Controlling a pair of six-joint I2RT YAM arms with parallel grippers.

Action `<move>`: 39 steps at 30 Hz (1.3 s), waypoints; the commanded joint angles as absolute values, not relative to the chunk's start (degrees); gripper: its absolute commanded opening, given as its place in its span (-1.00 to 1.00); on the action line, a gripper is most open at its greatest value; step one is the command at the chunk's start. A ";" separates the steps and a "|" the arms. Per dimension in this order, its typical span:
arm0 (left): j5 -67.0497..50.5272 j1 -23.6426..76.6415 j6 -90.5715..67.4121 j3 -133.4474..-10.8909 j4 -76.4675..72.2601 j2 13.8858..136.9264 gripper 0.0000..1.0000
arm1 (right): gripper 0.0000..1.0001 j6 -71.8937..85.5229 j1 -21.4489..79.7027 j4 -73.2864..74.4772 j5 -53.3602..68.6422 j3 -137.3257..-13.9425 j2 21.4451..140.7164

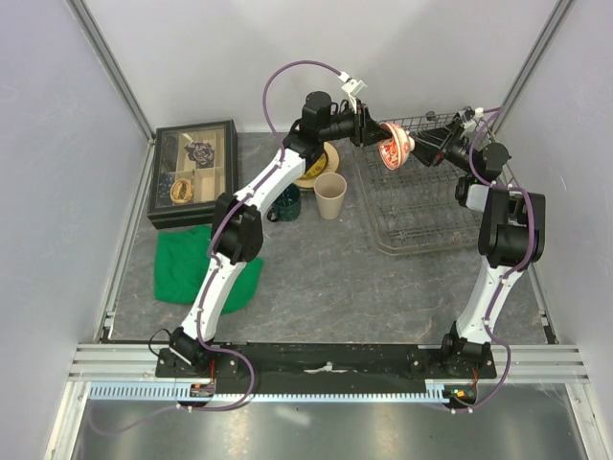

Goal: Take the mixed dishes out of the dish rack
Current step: Place the bowl at the center of the board.

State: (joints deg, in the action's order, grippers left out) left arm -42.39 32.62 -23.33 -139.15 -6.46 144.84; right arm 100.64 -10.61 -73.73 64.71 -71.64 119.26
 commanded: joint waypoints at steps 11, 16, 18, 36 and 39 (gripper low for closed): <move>-51.06 36.56 -32.61 -144.67 -12.39 145.02 -0.93 | -1.00 101.60 -8.00 -86.22 65.30 -72.68 121.55; -52.38 36.56 -33.75 -144.49 -12.31 144.93 -0.97 | -0.94 104.23 -7.91 -89.29 65.65 -73.65 123.04; -52.91 36.56 -34.10 -144.32 -12.30 144.93 -0.97 | -0.82 106.95 -7.91 -91.31 65.83 -74.26 124.18; -55.11 36.12 -31.12 -144.67 -8.97 144.76 -0.97 | -0.22 115.58 -7.91 -100.55 66.53 -78.05 127.62; -54.76 35.77 -29.89 -144.84 -7.74 144.58 -0.97 | -0.06 115.49 -7.91 -100.55 66.88 -78.05 127.62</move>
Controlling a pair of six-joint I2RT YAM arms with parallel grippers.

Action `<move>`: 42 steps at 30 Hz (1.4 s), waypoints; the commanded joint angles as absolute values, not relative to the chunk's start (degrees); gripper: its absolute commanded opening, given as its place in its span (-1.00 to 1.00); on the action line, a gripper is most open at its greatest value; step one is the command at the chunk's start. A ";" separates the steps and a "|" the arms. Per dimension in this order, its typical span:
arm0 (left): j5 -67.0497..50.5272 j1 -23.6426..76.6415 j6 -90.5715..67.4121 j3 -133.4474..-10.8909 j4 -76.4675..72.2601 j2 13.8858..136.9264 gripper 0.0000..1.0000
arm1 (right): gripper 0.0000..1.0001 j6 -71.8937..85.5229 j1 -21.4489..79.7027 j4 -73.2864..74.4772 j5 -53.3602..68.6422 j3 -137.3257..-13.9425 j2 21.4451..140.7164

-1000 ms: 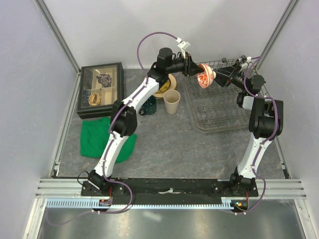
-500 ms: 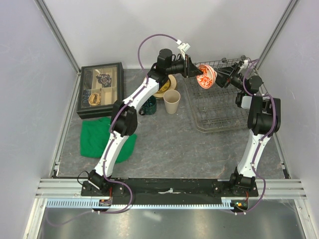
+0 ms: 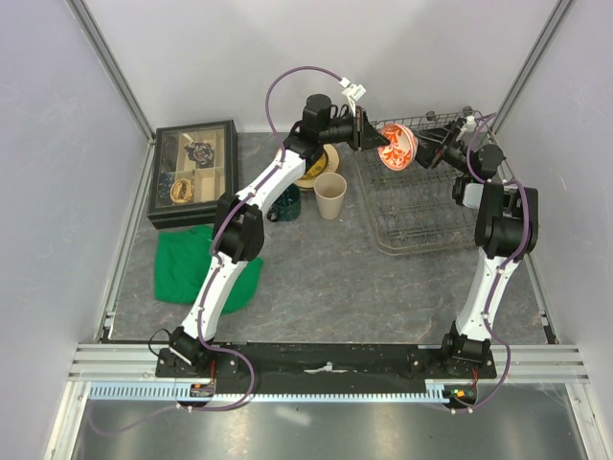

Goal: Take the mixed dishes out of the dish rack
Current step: Place the bowl at the center of the board.

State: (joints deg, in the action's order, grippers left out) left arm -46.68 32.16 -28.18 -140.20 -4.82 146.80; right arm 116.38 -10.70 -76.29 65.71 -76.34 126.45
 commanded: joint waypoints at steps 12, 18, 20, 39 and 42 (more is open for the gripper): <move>-52.21 34.37 -23.82 -145.63 -1.15 142.74 -0.97 | 0.18 114.70 -7.91 -100.55 67.59 -77.52 127.18; -51.24 34.10 -21.72 -146.07 1.75 142.12 -0.97 | 0.28 114.35 -7.91 -100.55 67.85 -77.43 127.00; -51.15 33.93 -20.92 -146.25 2.63 141.86 -0.97 | 0.35 114.17 -7.82 -100.55 67.85 -77.34 127.18; -52.38 31.64 -18.99 -141.77 5.89 136.33 -0.97 | 0.62 113.64 -8.53 -100.46 67.15 -77.78 128.06; -52.82 31.12 -18.72 -140.02 6.33 134.92 -0.97 | 0.70 113.47 -8.79 -100.46 67.15 -77.87 128.15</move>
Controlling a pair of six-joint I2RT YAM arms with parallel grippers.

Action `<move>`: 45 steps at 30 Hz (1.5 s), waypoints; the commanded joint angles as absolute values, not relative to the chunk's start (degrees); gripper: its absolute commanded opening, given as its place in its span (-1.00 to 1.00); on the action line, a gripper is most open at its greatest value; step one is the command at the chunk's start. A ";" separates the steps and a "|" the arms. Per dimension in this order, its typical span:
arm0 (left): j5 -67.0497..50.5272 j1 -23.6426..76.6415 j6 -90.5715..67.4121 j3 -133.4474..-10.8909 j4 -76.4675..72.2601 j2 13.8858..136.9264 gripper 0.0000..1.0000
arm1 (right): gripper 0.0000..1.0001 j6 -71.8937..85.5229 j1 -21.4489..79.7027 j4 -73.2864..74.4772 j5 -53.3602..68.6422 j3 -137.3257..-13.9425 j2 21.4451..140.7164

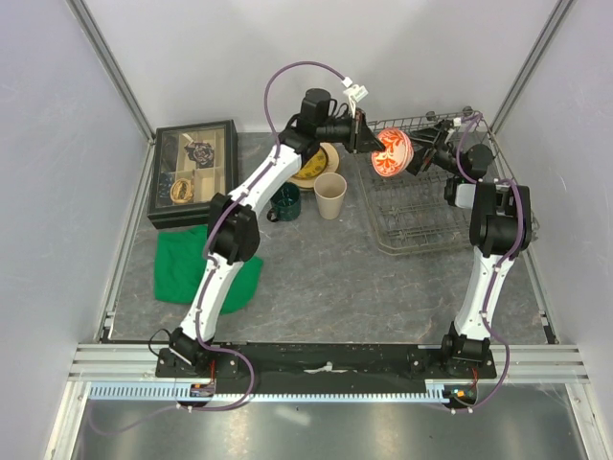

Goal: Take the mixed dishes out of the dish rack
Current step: Place the bowl at the center of the board.

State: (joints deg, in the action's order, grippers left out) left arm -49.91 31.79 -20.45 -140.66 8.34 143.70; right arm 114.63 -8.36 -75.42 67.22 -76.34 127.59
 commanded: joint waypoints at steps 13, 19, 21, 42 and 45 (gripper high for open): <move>-50.63 26.19 -4.49 -122.01 20.81 116.90 -0.97 | 0.96 112.15 -10.02 -100.37 67.94 -78.57 127.71; -46.68 23.64 6.05 -112.18 31.54 107.34 -0.97 | 0.96 109.96 -10.02 -97.23 69.34 -79.28 126.48; -43.79 23.29 9.82 -109.70 34.78 105.30 -0.97 | 0.96 104.61 -10.11 -93.36 69.78 -78.93 124.81; -22.60 23.03 23.55 -82.01 43.86 89.21 -0.97 | 0.96 18.82 -8.79 13.17 50.81 -92.29 109.78; -21.54 23.03 23.47 -81.56 44.21 91.31 -0.97 | 0.96 15.57 -8.53 16.34 46.85 -91.67 108.37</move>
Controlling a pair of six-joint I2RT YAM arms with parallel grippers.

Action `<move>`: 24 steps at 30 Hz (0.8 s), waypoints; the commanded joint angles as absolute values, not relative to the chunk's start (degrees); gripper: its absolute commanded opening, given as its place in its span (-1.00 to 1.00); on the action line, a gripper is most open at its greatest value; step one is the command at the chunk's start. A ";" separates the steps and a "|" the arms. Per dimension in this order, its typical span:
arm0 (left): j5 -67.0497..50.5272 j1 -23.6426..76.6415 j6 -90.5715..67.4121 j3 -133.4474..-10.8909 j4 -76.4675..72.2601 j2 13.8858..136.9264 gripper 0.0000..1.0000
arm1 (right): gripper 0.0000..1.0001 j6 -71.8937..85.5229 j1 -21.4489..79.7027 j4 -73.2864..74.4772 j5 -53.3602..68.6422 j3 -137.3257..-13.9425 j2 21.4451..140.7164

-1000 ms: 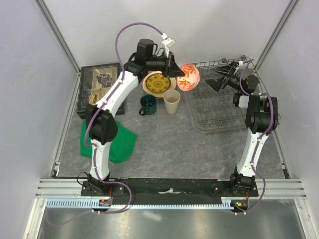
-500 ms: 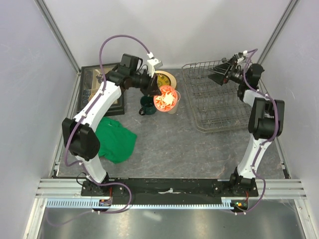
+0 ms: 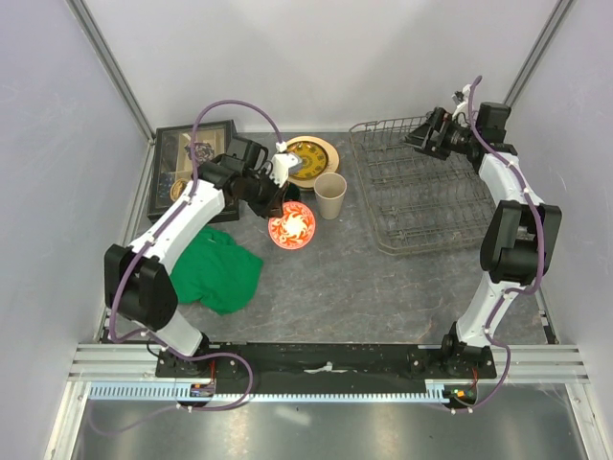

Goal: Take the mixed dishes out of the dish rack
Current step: Place the bowl at the center of the board.

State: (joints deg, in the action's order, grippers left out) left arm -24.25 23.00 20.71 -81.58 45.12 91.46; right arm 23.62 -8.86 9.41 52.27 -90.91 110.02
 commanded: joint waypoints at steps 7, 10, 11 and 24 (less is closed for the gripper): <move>-21.88 23.29 22.33 -85.69 46.84 99.66 -0.97 | 0.96 13.98 -8.53 16.44 45.70 -88.16 106.00; -22.24 23.90 21.89 -87.01 47.37 102.12 -0.97 | 0.96 13.62 -8.53 16.35 45.70 -87.45 106.08; -21.89 24.25 21.62 -87.36 47.37 102.74 -0.97 | 0.96 13.62 -8.53 16.26 45.88 -87.36 106.26; -20.13 27.25 20.22 -93.60 48.16 110.83 -0.97 | 0.96 13.54 -8.52 15.64 46.84 -86.13 107.31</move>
State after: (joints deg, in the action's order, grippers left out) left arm -20.58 26.59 21.28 -89.62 48.03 109.38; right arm 14.74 -8.75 17.23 46.35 -86.54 109.03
